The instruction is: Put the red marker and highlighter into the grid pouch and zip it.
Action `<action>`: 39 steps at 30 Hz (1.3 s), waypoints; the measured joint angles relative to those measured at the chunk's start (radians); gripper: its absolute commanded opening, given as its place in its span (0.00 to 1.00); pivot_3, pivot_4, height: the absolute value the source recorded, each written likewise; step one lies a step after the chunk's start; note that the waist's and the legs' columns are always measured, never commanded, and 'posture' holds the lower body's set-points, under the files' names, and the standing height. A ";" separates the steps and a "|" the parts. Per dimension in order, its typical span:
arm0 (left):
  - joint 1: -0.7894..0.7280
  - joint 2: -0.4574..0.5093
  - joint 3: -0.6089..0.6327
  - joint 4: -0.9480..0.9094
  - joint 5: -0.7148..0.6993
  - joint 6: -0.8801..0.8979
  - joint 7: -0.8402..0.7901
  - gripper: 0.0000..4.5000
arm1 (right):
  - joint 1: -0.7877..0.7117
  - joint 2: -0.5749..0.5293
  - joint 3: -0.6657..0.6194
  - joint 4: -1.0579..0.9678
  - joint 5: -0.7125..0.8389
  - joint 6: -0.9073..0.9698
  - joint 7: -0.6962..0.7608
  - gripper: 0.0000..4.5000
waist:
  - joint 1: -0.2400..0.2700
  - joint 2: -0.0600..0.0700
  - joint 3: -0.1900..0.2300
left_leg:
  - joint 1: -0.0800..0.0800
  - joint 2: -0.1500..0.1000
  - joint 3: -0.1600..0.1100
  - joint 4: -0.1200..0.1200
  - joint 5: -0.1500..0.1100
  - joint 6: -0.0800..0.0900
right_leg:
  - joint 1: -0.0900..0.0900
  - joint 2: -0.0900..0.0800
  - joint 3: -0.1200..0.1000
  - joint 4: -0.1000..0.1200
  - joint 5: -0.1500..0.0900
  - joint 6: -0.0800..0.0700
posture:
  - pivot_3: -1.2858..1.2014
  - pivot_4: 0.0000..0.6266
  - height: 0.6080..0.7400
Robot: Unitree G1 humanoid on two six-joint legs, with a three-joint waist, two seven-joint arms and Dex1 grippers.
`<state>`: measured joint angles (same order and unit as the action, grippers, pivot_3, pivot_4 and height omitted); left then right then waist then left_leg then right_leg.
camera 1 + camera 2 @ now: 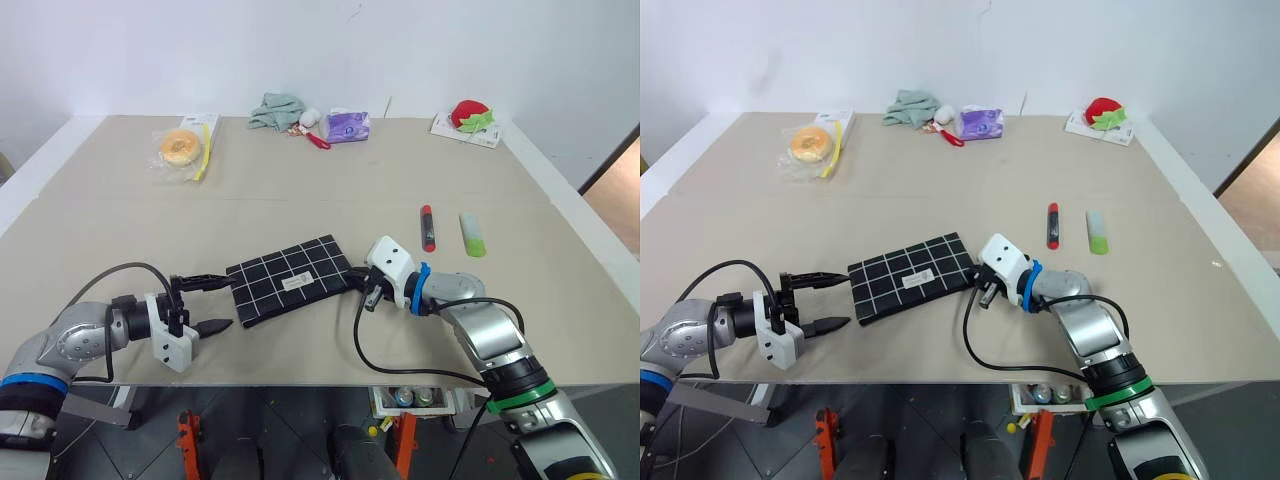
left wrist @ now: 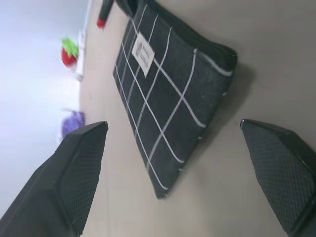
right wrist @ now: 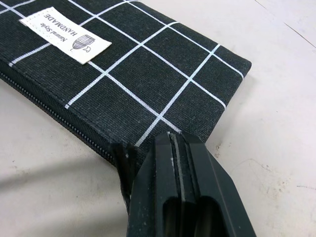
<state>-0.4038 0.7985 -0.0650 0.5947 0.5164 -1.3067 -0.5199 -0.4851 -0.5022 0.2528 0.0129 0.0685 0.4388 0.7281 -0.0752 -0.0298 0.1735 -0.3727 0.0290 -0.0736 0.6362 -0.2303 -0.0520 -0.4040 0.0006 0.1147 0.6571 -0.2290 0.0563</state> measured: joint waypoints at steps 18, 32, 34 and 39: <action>-0.199 -0.071 -0.224 0.159 0.244 -0.019 0.319 0.58 | 0.011 0.023 -0.011 -0.028 -0.021 0.040 -0.012 0.00 | 0.000 0.006 -0.004 | 0.000 -0.001 0.000 -0.001 0.001 0.002 | 0.000 0.000 0.001 0.000 0.004 0.007 | 0.52 0.24 1.00; -0.257 -0.074 -0.305 0.209 0.211 0.002 0.342 0.00 | 0.030 0.033 -0.042 -0.032 -0.015 0.041 -0.013 0.00 | 0.002 0.019 -0.012 | 0.001 -0.002 0.001 -0.002 0.002 0.003 | 0.001 0.000 0.002 0.000 0.000 0.002 | 0.52 0.24 1.00; -0.256 -0.075 -0.311 0.209 0.188 0.008 0.328 0.00 | 0.054 0.051 -0.083 -0.043 0.023 0.046 -0.014 0.00 | 0.004 0.019 -0.011 | 0.001 -0.002 0.001 -0.002 0.002 0.003 | 0.001 0.000 0.002 0.000 0.000 0.003 | 0.52 0.24 1.00; -0.250 -0.081 -0.319 0.194 0.128 0.039 0.272 0.00 | 0.088 0.097 -0.224 -0.154 0.210 0.136 -0.010 0.21 | 0.006 0.021 -0.010 | -0.001 -0.002 0.001 -0.002 0.002 0.003 | 0.001 -0.001 0.002 -0.001 -0.001 0.004 | 0.52 0.24 1.00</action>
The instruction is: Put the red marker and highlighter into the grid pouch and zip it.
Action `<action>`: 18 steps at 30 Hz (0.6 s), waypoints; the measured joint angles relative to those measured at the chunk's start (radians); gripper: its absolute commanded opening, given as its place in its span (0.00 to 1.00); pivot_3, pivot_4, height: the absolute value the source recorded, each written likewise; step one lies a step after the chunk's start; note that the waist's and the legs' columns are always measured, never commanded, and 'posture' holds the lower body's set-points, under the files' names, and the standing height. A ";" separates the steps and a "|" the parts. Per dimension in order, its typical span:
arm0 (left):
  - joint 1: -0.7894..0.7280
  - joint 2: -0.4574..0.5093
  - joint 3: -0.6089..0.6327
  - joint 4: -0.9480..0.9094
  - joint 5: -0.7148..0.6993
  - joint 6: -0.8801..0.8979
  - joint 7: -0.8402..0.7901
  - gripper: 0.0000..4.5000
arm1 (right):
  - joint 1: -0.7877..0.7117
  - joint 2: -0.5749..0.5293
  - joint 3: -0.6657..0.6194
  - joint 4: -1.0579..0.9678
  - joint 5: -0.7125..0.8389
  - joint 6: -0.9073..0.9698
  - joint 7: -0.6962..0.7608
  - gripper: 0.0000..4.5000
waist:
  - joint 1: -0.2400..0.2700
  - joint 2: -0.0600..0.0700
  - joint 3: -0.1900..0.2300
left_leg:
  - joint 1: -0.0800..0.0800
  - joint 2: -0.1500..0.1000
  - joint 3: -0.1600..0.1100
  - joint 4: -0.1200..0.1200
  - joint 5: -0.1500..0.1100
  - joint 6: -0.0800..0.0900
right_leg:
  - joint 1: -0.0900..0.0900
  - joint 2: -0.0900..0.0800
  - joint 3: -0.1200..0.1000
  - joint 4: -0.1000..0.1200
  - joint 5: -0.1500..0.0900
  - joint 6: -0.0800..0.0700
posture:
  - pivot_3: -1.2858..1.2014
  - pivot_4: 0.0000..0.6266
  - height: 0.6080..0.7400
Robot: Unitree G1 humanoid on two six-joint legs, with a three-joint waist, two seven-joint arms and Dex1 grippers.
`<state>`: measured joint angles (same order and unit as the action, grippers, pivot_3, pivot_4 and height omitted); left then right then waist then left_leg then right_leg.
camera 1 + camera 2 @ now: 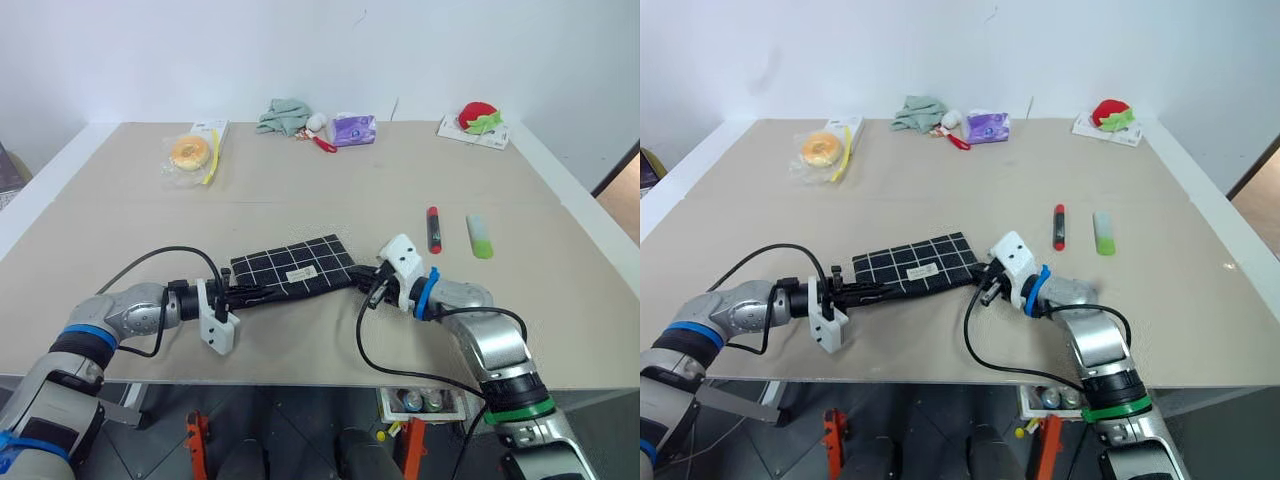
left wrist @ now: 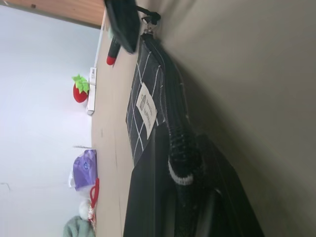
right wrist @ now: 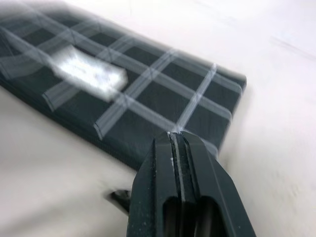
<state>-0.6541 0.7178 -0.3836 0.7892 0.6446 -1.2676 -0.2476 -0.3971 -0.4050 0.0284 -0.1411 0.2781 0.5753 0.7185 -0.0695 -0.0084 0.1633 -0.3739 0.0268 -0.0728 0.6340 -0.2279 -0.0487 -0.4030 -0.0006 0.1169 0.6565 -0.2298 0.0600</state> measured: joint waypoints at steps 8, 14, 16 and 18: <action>0.024 -0.004 -0.001 -0.054 -0.064 0.054 -0.062 0.00 | 0.066 -0.081 -0.091 -0.101 0.126 0.147 -0.016 0.99 | 0.003 0.001 0.000 | -0.001 -0.001 0.001 -0.001 0.000 0.000 | 0.000 -0.002 0.000 -0.004 -0.001 -0.001 | 0.52 0.24 1.00; 0.032 -0.011 0.000 -0.071 -0.095 0.074 -0.095 0.00 | 0.124 -0.166 0.039 -0.116 0.027 0.155 -0.033 0.99 | 0.006 0.002 0.000 | -0.001 -0.002 0.003 -0.003 0.000 0.000 | 0.000 -0.004 0.001 -0.007 -0.002 0.001 | 0.52 0.24 1.00; 0.032 -0.022 0.003 -0.075 -0.107 0.088 -0.107 0.00 | 0.120 -0.166 0.076 -0.116 -0.008 0.149 -0.052 0.99 | 0.014 0.002 0.000 | -0.002 -0.002 0.003 -0.003 0.000 0.000 | 0.000 -0.004 0.001 -0.008 -0.002 0.001 | 0.52 0.24 1.00; 0.032 -0.028 0.004 -0.077 -0.114 0.093 -0.114 0.00 | 0.109 -0.165 0.100 -0.116 -0.033 0.146 -0.068 0.99 | 0.020 0.002 0.000 | -0.002 -0.002 0.003 -0.003 0.000 0.000 | 0.000 -0.004 0.001 -0.009 -0.002 0.001 | 0.52 0.24 1.00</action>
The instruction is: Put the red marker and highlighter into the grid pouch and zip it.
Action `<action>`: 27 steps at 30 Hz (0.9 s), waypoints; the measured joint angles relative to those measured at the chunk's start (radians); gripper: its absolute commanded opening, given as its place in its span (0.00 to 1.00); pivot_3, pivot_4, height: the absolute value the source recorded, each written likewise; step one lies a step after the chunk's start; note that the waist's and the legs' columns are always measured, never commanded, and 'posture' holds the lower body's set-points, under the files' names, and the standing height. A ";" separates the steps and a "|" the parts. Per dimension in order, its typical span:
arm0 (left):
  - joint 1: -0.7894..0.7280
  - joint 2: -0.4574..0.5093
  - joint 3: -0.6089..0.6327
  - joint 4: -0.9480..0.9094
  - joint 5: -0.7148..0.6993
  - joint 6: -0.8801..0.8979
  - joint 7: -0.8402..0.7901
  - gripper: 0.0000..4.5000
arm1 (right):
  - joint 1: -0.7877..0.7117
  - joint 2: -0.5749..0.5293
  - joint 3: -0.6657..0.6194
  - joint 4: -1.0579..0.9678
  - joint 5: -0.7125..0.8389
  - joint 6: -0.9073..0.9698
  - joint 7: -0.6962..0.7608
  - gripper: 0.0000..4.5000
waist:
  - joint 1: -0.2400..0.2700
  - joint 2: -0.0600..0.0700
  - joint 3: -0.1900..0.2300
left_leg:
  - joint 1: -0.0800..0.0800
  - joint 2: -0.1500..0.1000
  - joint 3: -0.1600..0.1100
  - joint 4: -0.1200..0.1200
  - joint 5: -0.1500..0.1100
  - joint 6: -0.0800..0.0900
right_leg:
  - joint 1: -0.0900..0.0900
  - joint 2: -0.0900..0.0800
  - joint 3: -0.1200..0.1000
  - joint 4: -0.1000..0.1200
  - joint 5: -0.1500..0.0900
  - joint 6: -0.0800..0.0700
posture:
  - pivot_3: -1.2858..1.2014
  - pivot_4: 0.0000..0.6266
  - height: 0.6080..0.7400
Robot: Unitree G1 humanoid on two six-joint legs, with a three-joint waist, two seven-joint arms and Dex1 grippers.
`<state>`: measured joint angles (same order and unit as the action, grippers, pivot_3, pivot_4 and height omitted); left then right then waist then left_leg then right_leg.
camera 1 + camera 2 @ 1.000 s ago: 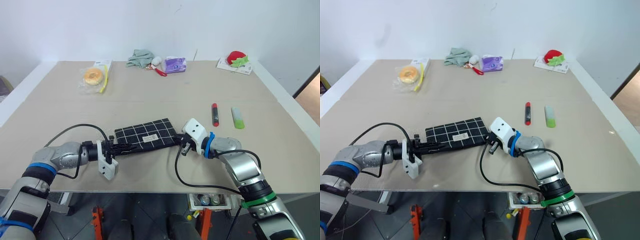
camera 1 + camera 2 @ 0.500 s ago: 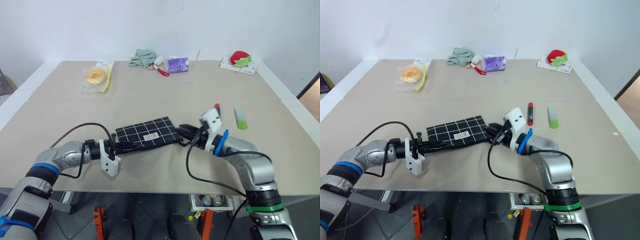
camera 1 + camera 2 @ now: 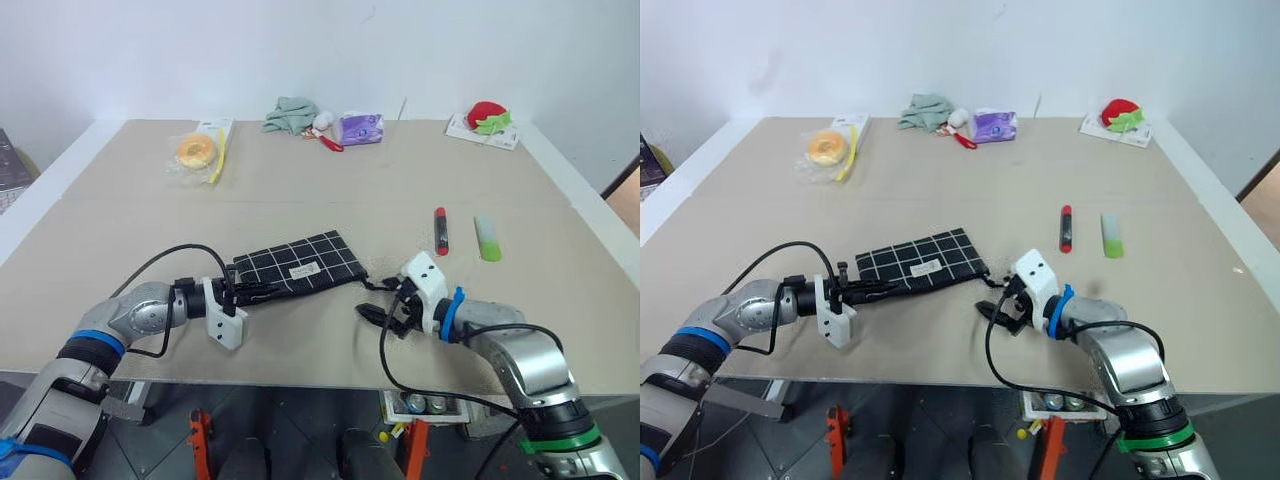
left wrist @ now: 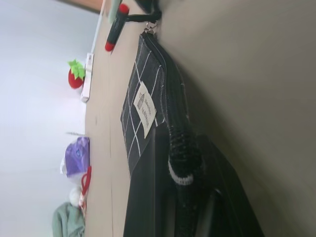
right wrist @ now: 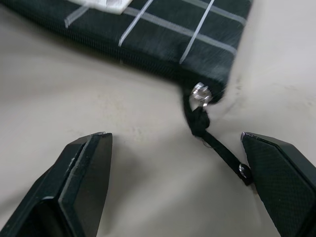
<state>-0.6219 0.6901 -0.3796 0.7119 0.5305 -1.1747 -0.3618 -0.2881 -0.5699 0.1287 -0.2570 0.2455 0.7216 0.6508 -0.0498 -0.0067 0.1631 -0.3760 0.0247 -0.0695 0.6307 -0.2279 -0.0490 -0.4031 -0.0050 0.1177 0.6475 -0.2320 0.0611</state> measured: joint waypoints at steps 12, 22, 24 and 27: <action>0.015 -0.004 0.005 -0.029 -0.036 0.023 -0.038 0.00 | -0.037 0.028 0.044 0.000 -0.055 0.013 -0.061 0.10 | 0.004 0.000 0.000 | -0.001 -0.002 0.000 -0.003 0.000 0.000 | 0.000 -0.002 0.000 -0.001 -0.001 0.002 | 0.52 0.24 1.00; 0.026 -0.010 0.007 -0.044 -0.070 0.044 -0.064 0.00 | -0.041 0.026 0.056 -0.030 -0.053 0.045 -0.048 0.01 | 0.004 0.000 0.000 | -0.001 -0.003 0.000 -0.005 0.000 0.000 | 0.000 -0.003 0.000 -0.001 -0.003 0.003 | 0.52 0.24 1.00; 0.030 -0.013 0.009 -0.047 -0.082 0.049 -0.073 0.00 | -0.040 0.028 0.084 -0.055 -0.053 0.052 -0.038 0.01 | 0.004 0.000 0.000 | -0.001 -0.002 0.000 -0.006 0.000 0.000 | -0.001 -0.003 0.000 -0.001 -0.003 0.003 | 0.52 0.24 1.00; 0.038 -0.021 0.015 -0.056 -0.112 0.066 -0.094 0.00 | -0.036 0.035 0.144 -0.102 -0.042 0.056 -0.002 0.01 | 0.005 0.000 0.000 | -0.001 -0.003 0.000 -0.007 0.000 0.000 | -0.001 -0.003 0.000 -0.001 -0.004 0.003 | 0.52 0.24 1.00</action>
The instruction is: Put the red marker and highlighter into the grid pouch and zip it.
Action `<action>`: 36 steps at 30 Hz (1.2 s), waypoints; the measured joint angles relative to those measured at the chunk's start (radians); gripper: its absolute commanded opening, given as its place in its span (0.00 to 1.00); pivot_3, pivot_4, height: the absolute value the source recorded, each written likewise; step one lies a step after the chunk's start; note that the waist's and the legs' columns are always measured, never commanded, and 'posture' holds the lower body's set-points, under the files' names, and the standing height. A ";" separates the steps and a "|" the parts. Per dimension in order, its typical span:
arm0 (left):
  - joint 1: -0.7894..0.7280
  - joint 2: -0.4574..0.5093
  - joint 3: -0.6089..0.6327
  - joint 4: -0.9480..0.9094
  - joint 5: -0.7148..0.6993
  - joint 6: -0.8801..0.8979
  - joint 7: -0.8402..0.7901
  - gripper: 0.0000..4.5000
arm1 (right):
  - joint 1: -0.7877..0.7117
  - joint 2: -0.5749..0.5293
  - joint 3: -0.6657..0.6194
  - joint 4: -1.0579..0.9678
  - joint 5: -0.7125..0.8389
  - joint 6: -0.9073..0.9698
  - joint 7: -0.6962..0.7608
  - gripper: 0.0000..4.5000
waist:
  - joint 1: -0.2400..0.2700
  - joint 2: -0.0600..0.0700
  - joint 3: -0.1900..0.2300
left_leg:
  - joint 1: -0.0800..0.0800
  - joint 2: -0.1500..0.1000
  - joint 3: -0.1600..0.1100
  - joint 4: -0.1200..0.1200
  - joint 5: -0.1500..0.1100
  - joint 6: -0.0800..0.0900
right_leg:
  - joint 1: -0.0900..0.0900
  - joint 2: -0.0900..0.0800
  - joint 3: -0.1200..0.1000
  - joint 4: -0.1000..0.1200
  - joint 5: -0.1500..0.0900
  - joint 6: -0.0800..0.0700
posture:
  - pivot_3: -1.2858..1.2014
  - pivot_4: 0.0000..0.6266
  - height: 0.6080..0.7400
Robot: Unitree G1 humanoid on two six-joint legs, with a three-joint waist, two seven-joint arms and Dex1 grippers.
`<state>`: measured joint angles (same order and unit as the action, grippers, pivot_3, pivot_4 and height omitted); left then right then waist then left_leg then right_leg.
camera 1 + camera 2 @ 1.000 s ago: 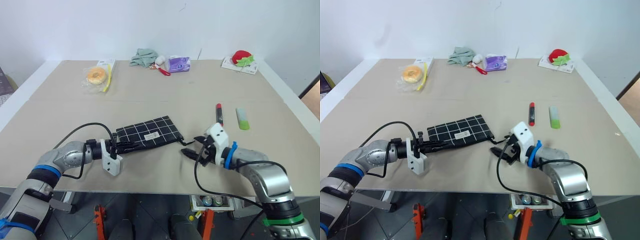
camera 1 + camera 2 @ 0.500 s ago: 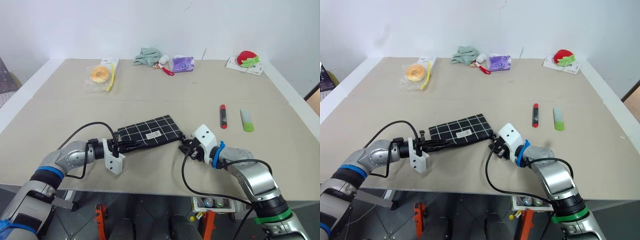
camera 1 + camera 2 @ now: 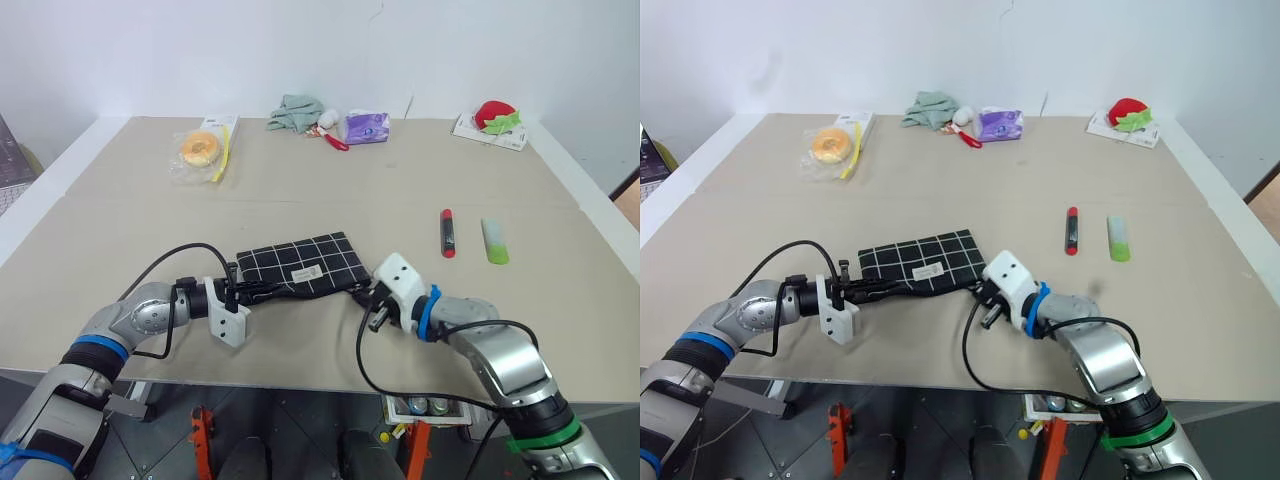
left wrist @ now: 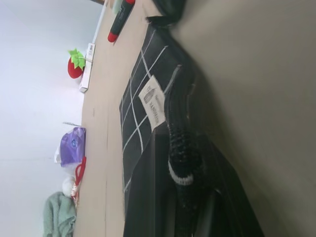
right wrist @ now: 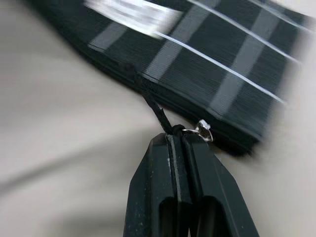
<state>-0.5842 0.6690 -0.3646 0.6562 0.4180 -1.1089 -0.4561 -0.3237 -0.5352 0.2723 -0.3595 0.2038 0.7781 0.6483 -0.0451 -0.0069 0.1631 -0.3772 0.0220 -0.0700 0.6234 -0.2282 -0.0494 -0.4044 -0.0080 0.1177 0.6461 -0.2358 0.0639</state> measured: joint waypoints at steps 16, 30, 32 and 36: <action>0.058 -0.072 0.022 -0.117 -0.146 0.127 -0.108 0.00 | -0.064 0.103 0.066 -0.025 0.033 0.002 0.052 0.01 | -0.002 -0.003 0.002 | -0.011 -0.002 -0.006 -0.001 0.000 0.000 | -0.006 -0.001 -0.004 -0.001 -0.001 0.007 | 0.52 0.24 1.00; 0.061 -0.095 0.034 -0.125 -0.163 0.150 -0.122 0.00 | -0.095 0.125 0.042 -0.025 0.066 -0.007 0.072 0.01 | -0.001 -0.006 0.003 | -0.014 -0.002 -0.013 0.000 0.000 0.000 | -0.006 -0.001 -0.009 -0.001 -0.001 0.005 | 0.52 0.24 1.00; 0.061 -0.094 0.034 -0.127 -0.163 0.150 -0.127 0.00 | -0.087 0.093 0.009 -0.025 0.068 -0.018 0.076 0.01 | -0.001 -0.006 0.003 | -0.014 -0.002 -0.013 0.000 0.000 0.000 | -0.006 -0.001 -0.009 -0.001 -0.002 0.006 | 0.52 0.24 1.00; 0.061 -0.092 0.034 -0.131 -0.163 0.147 -0.143 0.00 | -0.082 0.048 -0.037 -0.026 0.074 -0.035 0.092 0.01 | -0.002 -0.006 0.003 | -0.013 -0.002 -0.013 -0.001 -0.001 0.000 | -0.006 0.000 -0.009 -0.001 -0.002 0.005 | 0.52 0.24 1.00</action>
<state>-0.5236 0.5774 -0.3306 0.5252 0.2553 -0.9622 -0.5989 -0.4055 -0.4873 0.2356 -0.3853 0.2777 0.7432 0.7406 -0.0476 -0.0127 0.1666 -0.3907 0.0202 -0.0826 0.6222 -0.2287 -0.0496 -0.4101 -0.0084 0.1087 0.6450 -0.2379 0.0685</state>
